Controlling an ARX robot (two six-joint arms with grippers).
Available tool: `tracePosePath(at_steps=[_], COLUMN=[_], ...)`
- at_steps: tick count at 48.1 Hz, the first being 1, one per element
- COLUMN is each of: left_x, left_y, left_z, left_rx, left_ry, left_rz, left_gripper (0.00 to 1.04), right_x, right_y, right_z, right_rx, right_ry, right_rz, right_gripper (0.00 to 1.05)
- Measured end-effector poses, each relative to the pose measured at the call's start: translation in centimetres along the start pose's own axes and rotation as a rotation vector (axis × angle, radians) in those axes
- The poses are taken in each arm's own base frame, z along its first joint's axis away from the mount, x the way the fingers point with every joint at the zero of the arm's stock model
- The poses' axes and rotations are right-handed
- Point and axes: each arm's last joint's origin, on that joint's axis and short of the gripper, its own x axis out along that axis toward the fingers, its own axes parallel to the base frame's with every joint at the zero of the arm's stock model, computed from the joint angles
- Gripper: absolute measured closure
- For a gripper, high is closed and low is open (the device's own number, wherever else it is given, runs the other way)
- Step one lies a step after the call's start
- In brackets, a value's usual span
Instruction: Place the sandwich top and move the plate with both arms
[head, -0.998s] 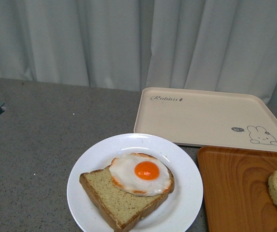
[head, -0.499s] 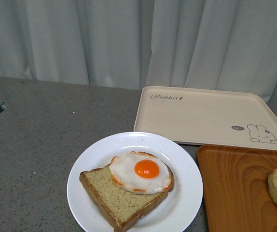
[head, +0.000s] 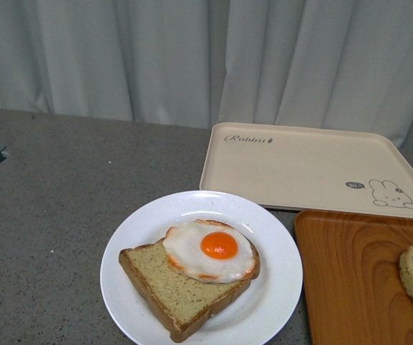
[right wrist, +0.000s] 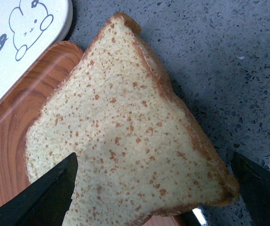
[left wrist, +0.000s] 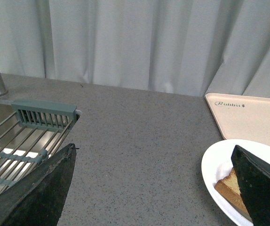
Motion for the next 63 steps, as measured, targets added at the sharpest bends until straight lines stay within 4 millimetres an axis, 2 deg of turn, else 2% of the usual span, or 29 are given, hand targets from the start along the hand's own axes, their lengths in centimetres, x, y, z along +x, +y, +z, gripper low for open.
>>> tracePosePath(at_steps=[14,17,21,34,38,46,51,57,60,63], left_x=[0.0,0.0,0.0,0.0,0.0,0.0,0.0,0.0,0.0,0.0], left_y=[0.0,0.0,0.0,0.0,0.0,0.0,0.0,0.0,0.0,0.0], left_z=[0.0,0.0,0.0,0.0,0.0,0.0,0.0,0.0,0.0,0.0], left_rx=[0.0,0.0,0.0,0.0,0.0,0.0,0.0,0.0,0.0,0.0], left_ry=[0.0,0.0,0.0,0.0,0.0,0.0,0.0,0.0,0.0,0.0], left_rz=[0.0,0.0,0.0,0.0,0.0,0.0,0.0,0.0,0.0,0.0], left_gripper=[0.06,0.06,0.06,0.06,0.06,0.06,0.06,0.06,0.06,0.06], right_x=[0.2,0.3,0.4,1.1,1.5,1.8,1.8,1.3,0.7,0.1], right_y=[0.0,0.0,0.0,-0.2,-0.4,-0.6,-0.5,0.1,0.8,2.1], right_z=[-0.1,-0.1,-0.2,-0.2,0.0,0.2,0.3,1.0,1.9,3.1], right_rx=[0.008,0.014,0.027,0.072,0.084,0.102,0.101,0.094,0.09,0.083], right_ry=[0.008,0.005,0.003,0.004,0.004,0.002,-0.002,-0.034,-0.069,-0.113], right_rz=[0.017,0.02,0.037,0.056,0.05,0.046,0.052,0.078,0.107,0.158], right_gripper=[0.09,0.14,0.07,0.09,0.23,0.58,0.72,0.95,1.01,1.01])
